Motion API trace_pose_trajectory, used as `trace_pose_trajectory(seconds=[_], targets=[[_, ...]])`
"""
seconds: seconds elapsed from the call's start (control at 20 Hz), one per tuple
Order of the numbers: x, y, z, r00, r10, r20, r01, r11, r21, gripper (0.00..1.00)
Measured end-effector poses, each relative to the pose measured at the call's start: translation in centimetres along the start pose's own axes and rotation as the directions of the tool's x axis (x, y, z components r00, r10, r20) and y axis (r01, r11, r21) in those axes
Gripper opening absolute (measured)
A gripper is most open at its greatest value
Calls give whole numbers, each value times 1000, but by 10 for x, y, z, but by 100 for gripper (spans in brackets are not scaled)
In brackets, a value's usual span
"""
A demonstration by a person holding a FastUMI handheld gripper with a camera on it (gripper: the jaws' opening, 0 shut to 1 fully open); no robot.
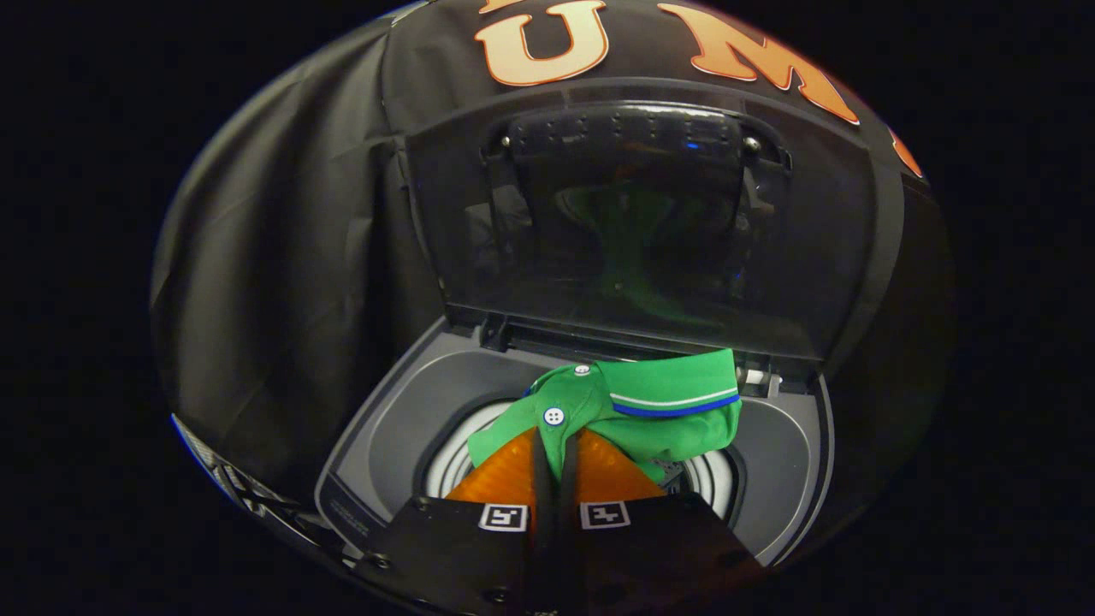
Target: Put the clothes into the washing machine and then close the washing machine lid.
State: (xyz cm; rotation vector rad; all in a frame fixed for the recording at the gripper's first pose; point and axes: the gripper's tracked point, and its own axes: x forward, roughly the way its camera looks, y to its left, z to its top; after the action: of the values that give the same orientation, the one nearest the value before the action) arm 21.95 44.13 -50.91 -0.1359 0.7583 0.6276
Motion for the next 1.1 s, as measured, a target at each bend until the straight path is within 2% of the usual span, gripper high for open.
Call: trace_pose_trajectory(seconds=[0.05,0.15,0.45,0.7,0.9,1.1], targets=[[4,-2,-4,1000,-4,-17,4,1000,-6,9],[11,-3,-19,998,-11,-69,11,1000,1,20],[-9,-7,-18,997,-49,-59,53,996,67,91],[-45,-3,-6,999,-36,-40,42,986,163,96],[-99,2,44,993,-56,101,38,984,173,99],[-166,4,114,948,-88,305,48,990,136,99]])
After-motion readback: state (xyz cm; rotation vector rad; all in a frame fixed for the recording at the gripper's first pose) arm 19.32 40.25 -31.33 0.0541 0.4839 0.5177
